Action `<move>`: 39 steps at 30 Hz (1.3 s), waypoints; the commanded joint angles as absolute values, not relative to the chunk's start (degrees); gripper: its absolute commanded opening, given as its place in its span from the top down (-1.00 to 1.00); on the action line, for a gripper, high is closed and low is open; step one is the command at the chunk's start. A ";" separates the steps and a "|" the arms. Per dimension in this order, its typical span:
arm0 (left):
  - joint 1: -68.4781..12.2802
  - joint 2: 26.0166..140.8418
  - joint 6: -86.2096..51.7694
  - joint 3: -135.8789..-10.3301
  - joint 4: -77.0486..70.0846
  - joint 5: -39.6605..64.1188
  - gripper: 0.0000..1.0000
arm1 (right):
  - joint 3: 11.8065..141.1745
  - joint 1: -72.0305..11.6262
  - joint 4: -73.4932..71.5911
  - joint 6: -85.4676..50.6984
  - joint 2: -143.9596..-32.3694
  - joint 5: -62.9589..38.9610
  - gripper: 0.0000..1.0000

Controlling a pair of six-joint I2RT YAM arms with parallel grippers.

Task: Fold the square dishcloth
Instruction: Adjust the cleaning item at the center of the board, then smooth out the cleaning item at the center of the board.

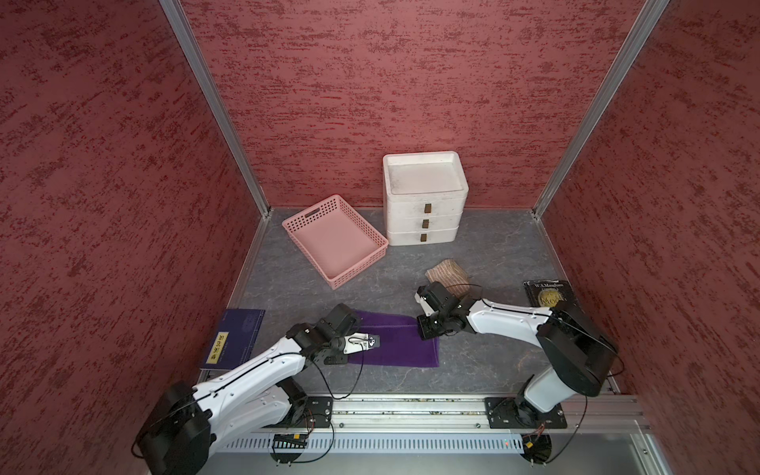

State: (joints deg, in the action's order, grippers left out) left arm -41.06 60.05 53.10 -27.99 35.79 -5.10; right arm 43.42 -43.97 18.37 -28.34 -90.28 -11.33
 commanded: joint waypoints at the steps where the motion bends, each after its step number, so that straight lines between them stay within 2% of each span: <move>1: -40.84 68.25 53.20 -29.35 26.77 -6.73 0.33 | 37.00 -43.87 22.31 -33.16 -87.58 -7.54 1.00; 5: -39.47 80.08 56.32 -33.49 15.94 -10.95 0.36 | 30.35 -48.23 21.40 -38.68 -80.12 -8.38 1.00; 11: -39.49 96.60 60.35 -42.92 3.70 -13.35 0.37 | 26.41 -60.56 19.43 -49.45 -74.50 -8.76 1.00; 14: -39.97 102.77 62.87 -47.31 -1.15 -14.73 0.37 | 25.26 -61.68 19.35 -51.13 -70.78 -10.18 1.00; 16: -39.97 103.89 66.17 -48.10 -6.97 -15.23 0.36 | 25.76 -61.55 21.19 -50.65 -67.04 -9.86 0.90; 18: -39.58 102.70 67.98 -48.65 -11.83 -15.30 0.26 | 27.94 -60.06 23.24 -48.43 -64.31 -10.15 0.79; 21: -38.74 95.09 66.19 -49.30 -10.52 -11.81 0.17 | 32.24 -54.16 24.50 -43.41 -64.07 -14.23 0.76; 25: -37.39 80.90 60.42 -48.78 6.99 0.70 -0.05 | 40.04 -45.04 23.09 -35.54 -71.10 -21.63 0.76; 29: -39.07 68.32 56.46 -46.17 24.80 8.81 -0.17 | 51.81 -41.59 23.47 -28.91 -87.01 -25.91 0.68; 30: -39.91 66.34 55.54 -45.48 28.16 10.15 -0.18 | 54.71 -41.19 24.13 -27.79 -90.81 -25.64 0.61; 33: -43.02 63.62 52.98 -43.01 33.08 13.23 -0.18 | 63.91 -39.57 27.87 -25.76 -99.12 -20.63 0.08; 34: -44.10 63.27 52.36 -42.00 33.75 13.93 -0.16 | 65.55 -38.58 28.37 -25.55 -100.49 -18.86 0.03; 39: -48.15 62.97 50.86 -38.06 32.40 15.94 -0.13 | 72.83 -35.12 32.82 -23.95 -106.08 -9.80 0.01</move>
State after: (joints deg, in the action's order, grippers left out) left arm -46.89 63.05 53.54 -39.05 29.50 12.36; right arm 69.63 -36.77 28.21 -26.98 -104.79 -16.40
